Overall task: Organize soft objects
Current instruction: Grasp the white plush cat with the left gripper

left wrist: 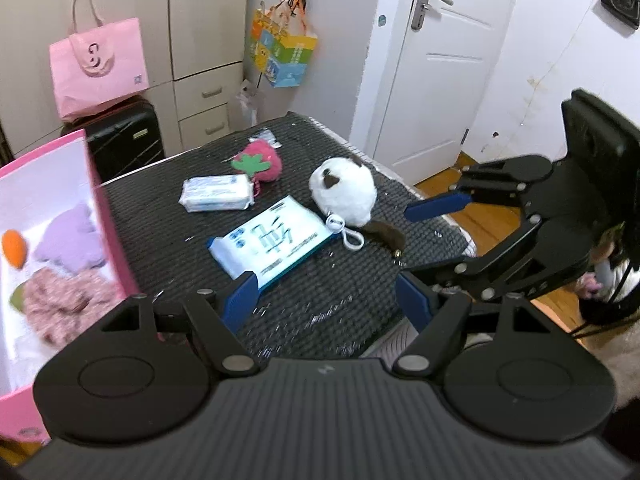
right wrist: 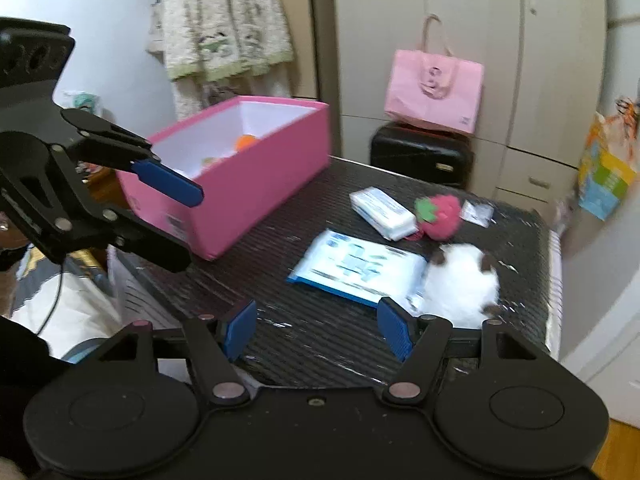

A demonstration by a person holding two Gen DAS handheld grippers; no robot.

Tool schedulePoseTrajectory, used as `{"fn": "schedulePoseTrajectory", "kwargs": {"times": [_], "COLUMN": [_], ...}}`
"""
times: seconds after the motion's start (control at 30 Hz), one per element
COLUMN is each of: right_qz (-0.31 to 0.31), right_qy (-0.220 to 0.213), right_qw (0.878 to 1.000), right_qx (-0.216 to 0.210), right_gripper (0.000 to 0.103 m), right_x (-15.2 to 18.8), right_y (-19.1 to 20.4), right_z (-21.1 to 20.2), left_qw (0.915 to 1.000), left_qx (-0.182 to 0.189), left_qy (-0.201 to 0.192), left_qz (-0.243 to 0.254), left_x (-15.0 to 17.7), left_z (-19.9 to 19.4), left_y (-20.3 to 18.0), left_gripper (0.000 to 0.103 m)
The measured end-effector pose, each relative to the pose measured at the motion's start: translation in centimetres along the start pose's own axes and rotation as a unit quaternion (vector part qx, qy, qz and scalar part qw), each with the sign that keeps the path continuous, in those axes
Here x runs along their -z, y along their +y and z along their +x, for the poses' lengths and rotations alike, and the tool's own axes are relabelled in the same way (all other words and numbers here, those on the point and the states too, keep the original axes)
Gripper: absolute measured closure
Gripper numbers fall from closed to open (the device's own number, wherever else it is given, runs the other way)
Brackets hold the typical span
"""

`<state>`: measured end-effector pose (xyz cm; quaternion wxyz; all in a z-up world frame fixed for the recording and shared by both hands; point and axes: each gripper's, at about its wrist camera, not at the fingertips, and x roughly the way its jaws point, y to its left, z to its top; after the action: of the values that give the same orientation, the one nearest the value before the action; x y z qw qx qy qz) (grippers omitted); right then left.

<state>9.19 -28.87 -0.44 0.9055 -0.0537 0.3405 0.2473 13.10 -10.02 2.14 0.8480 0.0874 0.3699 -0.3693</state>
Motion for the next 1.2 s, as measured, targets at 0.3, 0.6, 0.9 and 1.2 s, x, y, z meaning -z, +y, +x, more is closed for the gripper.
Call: {"fn": "schedulePoseTrajectory", "kwargs": {"times": [0.3, 0.6, 0.9, 1.2], "right_qz": [0.086, 0.144, 0.148, 0.204], "right_qy": [-0.091, -0.113, -0.069, -0.067], "right_qw": [0.988, 0.975, 0.981, 0.972], "right_qx": [0.091, 0.124, 0.108, 0.094], "right_gripper": [0.031, 0.023, 0.023, 0.019], "right_x": [4.7, 6.2, 5.1, 4.5], "right_y": [-4.8, -8.4, -9.5, -10.7], "right_z": [3.6, 5.6, 8.1, 9.2], "left_qw": [0.9984, 0.9947, 0.9959, 0.9912], "left_qx": [0.024, -0.003, -0.007, 0.029], "left_qy": [-0.031, -0.083, -0.034, -0.027], "left_qz": [-0.040, -0.061, -0.084, -0.127], "left_x": [-0.6, -2.2, -4.1, -4.5], "left_z": [6.6, 11.8, 16.9, 19.1], "left_y": [-0.3, -0.9, -1.1, -0.3], "left_gripper": [0.028, 0.028, 0.029, 0.046]}}
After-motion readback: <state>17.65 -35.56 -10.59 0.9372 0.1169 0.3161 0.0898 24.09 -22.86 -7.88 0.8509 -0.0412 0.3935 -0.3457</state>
